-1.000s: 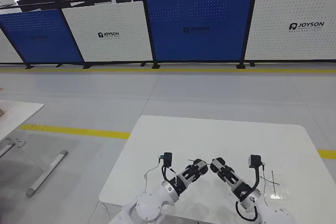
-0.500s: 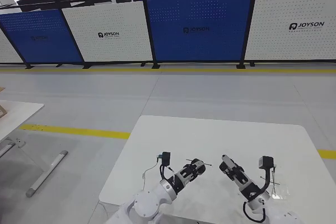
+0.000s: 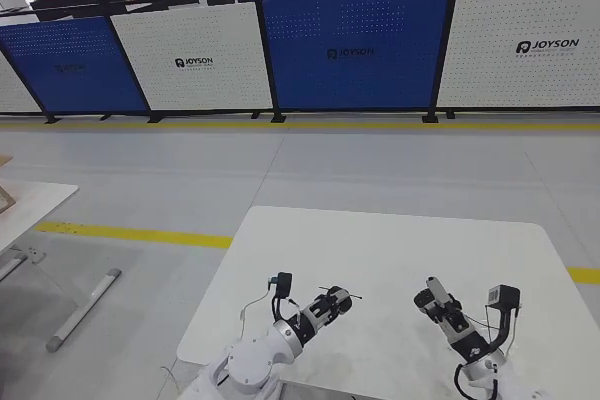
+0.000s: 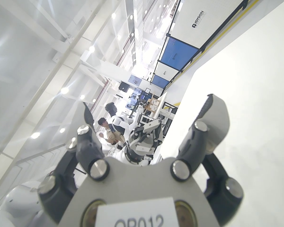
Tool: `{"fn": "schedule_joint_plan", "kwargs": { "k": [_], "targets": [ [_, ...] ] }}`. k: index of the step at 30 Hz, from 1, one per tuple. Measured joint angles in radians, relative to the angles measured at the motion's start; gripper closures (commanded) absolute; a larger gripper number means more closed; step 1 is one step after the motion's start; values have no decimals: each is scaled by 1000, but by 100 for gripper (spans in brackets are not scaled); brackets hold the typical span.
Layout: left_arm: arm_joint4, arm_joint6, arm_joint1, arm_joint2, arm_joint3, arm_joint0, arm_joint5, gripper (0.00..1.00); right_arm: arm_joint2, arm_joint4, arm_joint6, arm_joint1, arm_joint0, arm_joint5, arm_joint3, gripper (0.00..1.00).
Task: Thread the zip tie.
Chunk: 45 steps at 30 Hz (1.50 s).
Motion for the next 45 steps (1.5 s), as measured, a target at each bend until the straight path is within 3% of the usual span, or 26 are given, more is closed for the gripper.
{"fn": "schedule_joint_plan", "kwargs": {
  "k": [9, 12, 15, 20, 25, 28, 33, 45],
  "targets": [
    [-19, 4, -2, 5, 1, -11, -9, 100, 0, 0, 0, 0, 0, 0, 0, 0],
    [-44, 23, -4, -3, -21, -19, -15, 100, 0, 0, 0, 0, 0, 0, 0, 0],
    [-70, 35, -5, -20, -68, -21, -24, 100, 0, 0, 0, 0, 0, 0, 0, 0],
    [-100, 57, -1, -76, -188, -6, -51, 100, 0, 0, 0, 0, 0, 0, 0, 0],
    [-117, 81, 3, -143, -319, 34, -76, 100, 0, 0, 0, 0, 0, 0, 0, 0],
    [-147, 73, 5, -177, -360, 57, -90, 100, 0, 0, 0, 0, 0, 0, 0, 0],
    [-162, 51, 7, -199, -376, 77, -96, 100, 0, 0, 0, 0, 0, 0, 0, 0],
    [-153, 51, 8, -216, -368, 77, -75, 100, 0, 0, 0, 0, 0, 0, 0, 0]
  ]
}}
